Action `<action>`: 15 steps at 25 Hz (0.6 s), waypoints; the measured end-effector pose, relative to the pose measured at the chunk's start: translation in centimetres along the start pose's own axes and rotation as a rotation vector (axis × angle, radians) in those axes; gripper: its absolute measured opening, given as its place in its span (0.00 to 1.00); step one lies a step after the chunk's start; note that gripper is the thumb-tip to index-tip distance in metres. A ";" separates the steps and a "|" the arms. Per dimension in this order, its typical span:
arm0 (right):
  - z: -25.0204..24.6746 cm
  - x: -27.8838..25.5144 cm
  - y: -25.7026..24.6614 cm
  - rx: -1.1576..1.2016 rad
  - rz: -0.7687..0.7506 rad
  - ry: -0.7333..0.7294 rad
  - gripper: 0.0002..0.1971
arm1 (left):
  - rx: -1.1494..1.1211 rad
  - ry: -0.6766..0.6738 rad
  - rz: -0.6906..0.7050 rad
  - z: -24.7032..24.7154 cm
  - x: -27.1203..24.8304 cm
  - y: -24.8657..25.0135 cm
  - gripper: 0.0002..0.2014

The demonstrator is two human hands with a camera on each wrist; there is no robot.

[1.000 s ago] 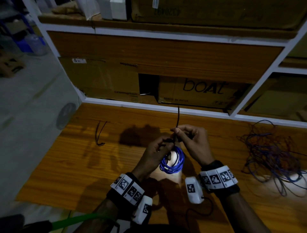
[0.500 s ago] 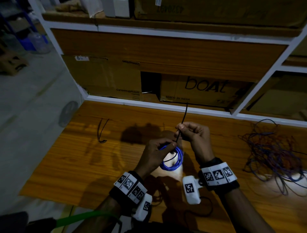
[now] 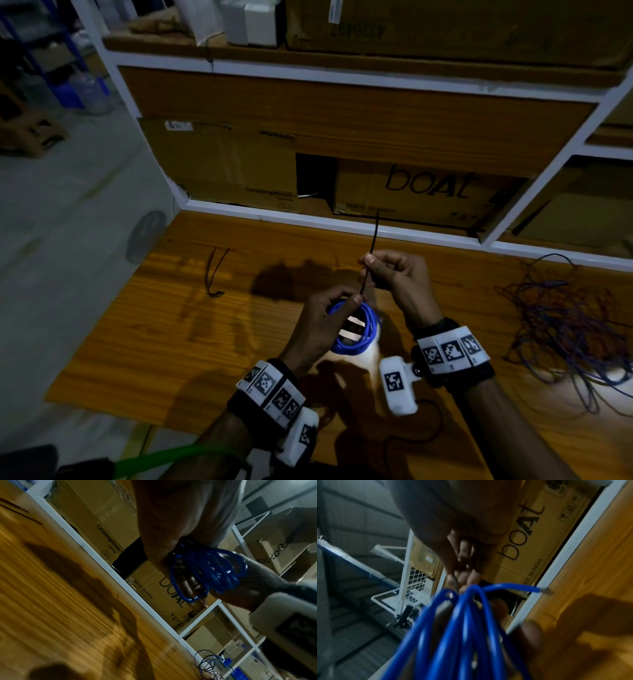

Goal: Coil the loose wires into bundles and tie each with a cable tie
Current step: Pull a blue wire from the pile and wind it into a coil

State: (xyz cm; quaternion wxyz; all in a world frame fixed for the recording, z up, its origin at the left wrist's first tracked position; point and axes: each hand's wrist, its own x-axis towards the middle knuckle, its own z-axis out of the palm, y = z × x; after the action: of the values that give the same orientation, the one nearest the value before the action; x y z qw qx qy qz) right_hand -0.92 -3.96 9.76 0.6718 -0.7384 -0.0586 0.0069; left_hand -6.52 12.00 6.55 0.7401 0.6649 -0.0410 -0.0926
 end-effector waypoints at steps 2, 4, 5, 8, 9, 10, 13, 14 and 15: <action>0.1 0.8 -0.3 -0.004 0.030 -0.079 0.07 | -0.053 0.060 0.038 0.1 0.1 -0.1 0.07; 0.4 0.6 0.0 -0.044 0.113 -0.141 0.14 | -0.096 0.169 0.070 -0.3 0.4 -0.5 0.07; 0.7 -0.1 0.5 -0.085 0.166 -0.189 0.21 | -0.109 0.227 0.075 -0.6 0.6 -0.8 0.07; 2.3 -2.7 2.3 -0.165 0.327 -0.398 0.30 | -0.038 0.350 0.081 -2.0 0.9 -1.6 0.08; 3.0 -3.3 2.4 -0.099 0.372 -0.425 0.24 | -0.011 0.366 0.082 -2.5 0.9 -1.9 0.07; 3.6 -3.6 2.5 -0.031 0.407 -0.427 0.19 | 0.001 0.382 0.066 -3.0 0.8 -2.1 0.07; 4.6 -3.3 3.2 0.052 0.424 -0.418 0.16 | -0.016 0.417 -0.005 -3.9 0.6 -2.5 0.07; 4.9 -3.2 3.5 0.058 0.408 -0.417 0.16 | -0.008 0.427 -0.028 -4.2 0.6 -2.8 0.07; 5.2 -3.1 3.8 0.063 0.400 -0.410 0.16 | -0.002 0.442 -0.060 -4.5 0.5 -3.0 0.08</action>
State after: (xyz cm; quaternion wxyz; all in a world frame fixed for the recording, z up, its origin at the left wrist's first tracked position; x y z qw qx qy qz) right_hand -4.20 0.55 5.30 0.6537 -0.6973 -0.0462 0.2904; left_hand -5.45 15.99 3.09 0.7285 0.6694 0.1418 0.0334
